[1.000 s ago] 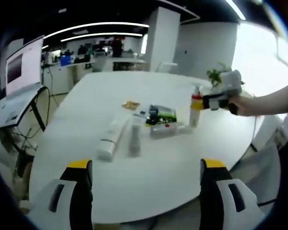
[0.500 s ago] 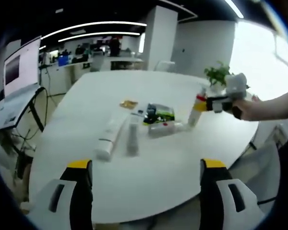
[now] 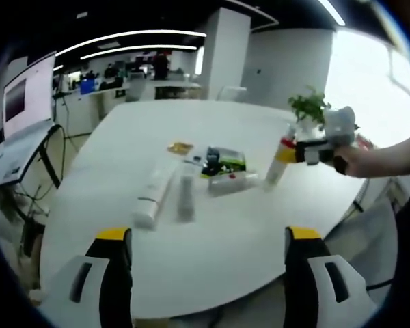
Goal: Arrange the skincare products in the storage area until every visible bottle or jar stands upright without overlapping.
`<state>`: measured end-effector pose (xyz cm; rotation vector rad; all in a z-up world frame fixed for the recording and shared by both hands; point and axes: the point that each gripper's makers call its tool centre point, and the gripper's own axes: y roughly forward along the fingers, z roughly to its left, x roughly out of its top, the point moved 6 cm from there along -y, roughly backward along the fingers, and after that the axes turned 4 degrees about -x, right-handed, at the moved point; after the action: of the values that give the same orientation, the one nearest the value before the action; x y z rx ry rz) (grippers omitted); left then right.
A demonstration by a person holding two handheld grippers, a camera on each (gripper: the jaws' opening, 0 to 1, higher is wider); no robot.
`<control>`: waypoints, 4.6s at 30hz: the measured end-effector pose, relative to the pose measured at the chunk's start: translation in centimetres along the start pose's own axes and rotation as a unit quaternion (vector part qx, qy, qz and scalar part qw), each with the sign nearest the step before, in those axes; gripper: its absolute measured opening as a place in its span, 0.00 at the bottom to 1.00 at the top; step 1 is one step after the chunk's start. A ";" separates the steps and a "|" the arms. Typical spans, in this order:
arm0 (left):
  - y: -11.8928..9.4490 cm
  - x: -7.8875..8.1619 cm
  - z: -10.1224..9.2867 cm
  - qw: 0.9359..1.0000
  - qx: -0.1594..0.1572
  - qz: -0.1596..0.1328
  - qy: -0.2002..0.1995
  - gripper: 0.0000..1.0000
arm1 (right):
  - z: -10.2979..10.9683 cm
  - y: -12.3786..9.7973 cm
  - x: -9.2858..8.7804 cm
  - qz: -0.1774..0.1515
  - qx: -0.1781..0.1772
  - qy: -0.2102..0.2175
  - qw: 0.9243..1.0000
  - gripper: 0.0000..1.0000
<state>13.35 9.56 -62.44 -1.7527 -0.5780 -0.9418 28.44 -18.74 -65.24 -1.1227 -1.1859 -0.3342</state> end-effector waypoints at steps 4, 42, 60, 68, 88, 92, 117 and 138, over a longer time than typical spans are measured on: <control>0.0 0.0 -0.1 1.000 -0.002 0.001 0.002 0.84 | 0.8 -0.4 -0.2 0.001 0.000 0.001 1.000 0.28; 5.6 7.2 -11.2 0.985 -0.146 -0.075 0.047 0.75 | 9.3 -4.5 -3.4 0.002 -0.005 0.025 1.000 0.29; 8.8 5.4 -14.1 0.973 -0.176 -0.049 0.144 0.41 | 9.5 -4.9 -4.8 0.012 0.029 0.036 0.999 0.28; 9.3 5.0 -14.3 0.969 -0.165 -0.040 0.177 0.30 | 9.5 -4.9 -5.0 0.020 0.037 0.029 0.999 0.28; 9.7 5.7 -12.9 0.906 -0.329 -0.004 0.267 0.29 | 9.1 -4.7 -3.4 0.007 0.177 -0.066 0.982 0.38; 9.8 5.8 -12.7 0.893 -0.349 0.003 0.282 0.29 | 8.8 -4.1 -3.3 0.003 0.209 -0.103 0.972 0.50; 10.0 5.8 -12.8 0.869 -0.404 0.013 0.285 0.29 | 9.1 -2.9 -2.7 0.009 0.342 -0.214 0.915 0.31; 15.3 8.5 -16.1 0.849 -0.428 0.000 0.311 0.29 | 2.7 -3.1 -3.0 0.031 0.308 -0.202 0.929 0.30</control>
<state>24.51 -11.39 -61.15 -2.0017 0.3418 -1.8513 23.49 -18.84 -66.33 -0.6799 -1.4727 0.3284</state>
